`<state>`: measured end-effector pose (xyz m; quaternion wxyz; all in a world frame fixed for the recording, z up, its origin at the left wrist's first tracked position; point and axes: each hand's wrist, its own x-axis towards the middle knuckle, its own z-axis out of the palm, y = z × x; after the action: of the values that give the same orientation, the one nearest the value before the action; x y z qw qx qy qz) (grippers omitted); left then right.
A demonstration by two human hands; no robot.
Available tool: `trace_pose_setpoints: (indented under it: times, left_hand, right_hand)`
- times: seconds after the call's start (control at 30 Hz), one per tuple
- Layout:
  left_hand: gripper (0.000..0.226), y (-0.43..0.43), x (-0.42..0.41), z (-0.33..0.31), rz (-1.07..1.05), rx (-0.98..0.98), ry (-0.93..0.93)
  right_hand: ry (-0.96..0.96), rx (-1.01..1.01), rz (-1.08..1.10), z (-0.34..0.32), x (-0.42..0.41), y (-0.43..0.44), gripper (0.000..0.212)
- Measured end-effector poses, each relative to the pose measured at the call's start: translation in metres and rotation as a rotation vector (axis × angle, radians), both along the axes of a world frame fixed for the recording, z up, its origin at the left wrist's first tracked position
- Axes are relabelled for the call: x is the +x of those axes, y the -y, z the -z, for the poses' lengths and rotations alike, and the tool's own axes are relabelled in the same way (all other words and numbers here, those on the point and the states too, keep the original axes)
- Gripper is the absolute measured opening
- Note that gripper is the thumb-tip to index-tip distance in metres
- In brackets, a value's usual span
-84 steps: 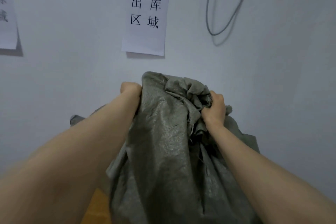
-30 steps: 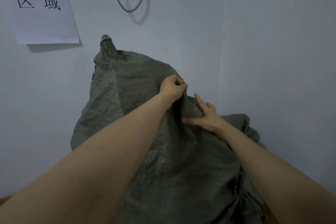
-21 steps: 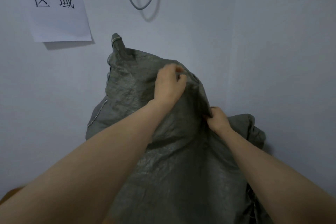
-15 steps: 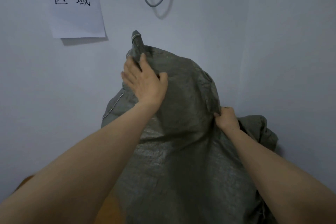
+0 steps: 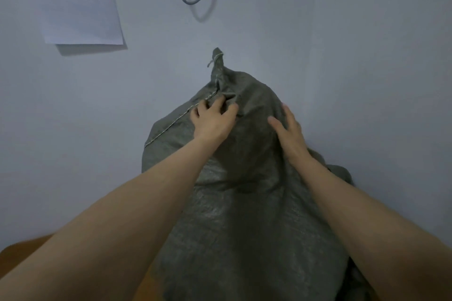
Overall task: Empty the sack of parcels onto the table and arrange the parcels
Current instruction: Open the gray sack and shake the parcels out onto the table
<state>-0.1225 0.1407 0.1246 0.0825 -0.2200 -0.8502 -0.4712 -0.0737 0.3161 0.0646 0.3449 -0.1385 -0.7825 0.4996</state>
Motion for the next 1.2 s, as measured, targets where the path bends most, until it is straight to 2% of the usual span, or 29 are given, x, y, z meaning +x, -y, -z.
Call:
trace_pose_setpoints:
  times: [0.07,0.17,0.27,0.33,0.43,0.47,0.6,0.77,0.9,0.93,1.0,1.07,1.1,1.2]
  left_hand:
    - [0.044,-0.019,0.006,-0.001,0.083,-0.045,0.019]
    - [0.032,-0.038,0.018,-0.004,0.19,-0.028,0.104]
    - [0.02,-0.045,0.03,-0.001,0.331,0.067,0.17]
    - [0.026,-0.04,0.028,0.01,0.263,0.115,0.107]
    - [0.044,-0.019,0.008,0.027,-0.066,0.048,-0.029]
    - [0.047,-0.01,-0.001,0.033,-0.154,0.016,-0.011]
    - [0.051,0.02,-0.03,0.063,-0.305,-0.001,0.325]
    - [0.072,0.035,-0.041,0.098,-0.231,0.203,0.736]
    - [0.116,0.037,-0.045,0.119,-0.15,0.228,0.957]
    - [0.112,0.038,-0.041,0.121,-0.121,0.202,1.009]
    - [0.083,0.041,-0.032,0.123,-0.07,0.151,1.041]
    - [0.065,0.038,-0.031,0.136,-0.035,0.047,1.022]
    - [0.063,0.038,-0.025,0.138,-0.019,0.016,1.018]
    - [0.071,0.037,-0.029,0.15,0.049,0.107,1.085]
  right_hand:
    - [-0.041,0.074,-0.012,-0.01,0.001,0.006,0.088]
    - [0.031,0.123,0.043,-0.013,0.002,0.007,0.097]
    - [0.056,0.073,0.194,-0.008,0.009,-0.006,0.069]
    - [0.098,0.104,0.275,-0.004,0.015,-0.018,0.053]
    - [0.061,0.107,0.321,0.001,0.025,-0.032,0.037]
    - [0.05,0.1,0.335,0.003,0.027,-0.037,0.033]
    - [-0.011,0.007,0.402,0.011,0.034,-0.048,0.018]
    - [-0.029,-0.178,0.578,0.022,0.04,-0.059,0.023]
    - [0.015,-0.244,0.723,0.035,0.052,-0.066,0.031]
    - [0.048,-0.244,0.755,0.038,0.059,-0.067,0.032]
    - [0.136,-0.201,0.789,0.044,0.07,-0.066,0.032]
    - [0.24,-0.113,0.822,0.048,0.082,-0.063,0.035]
    - [0.297,-0.071,0.834,0.049,0.089,-0.061,0.036]
    - [0.438,0.015,0.873,0.057,0.104,-0.061,0.035]
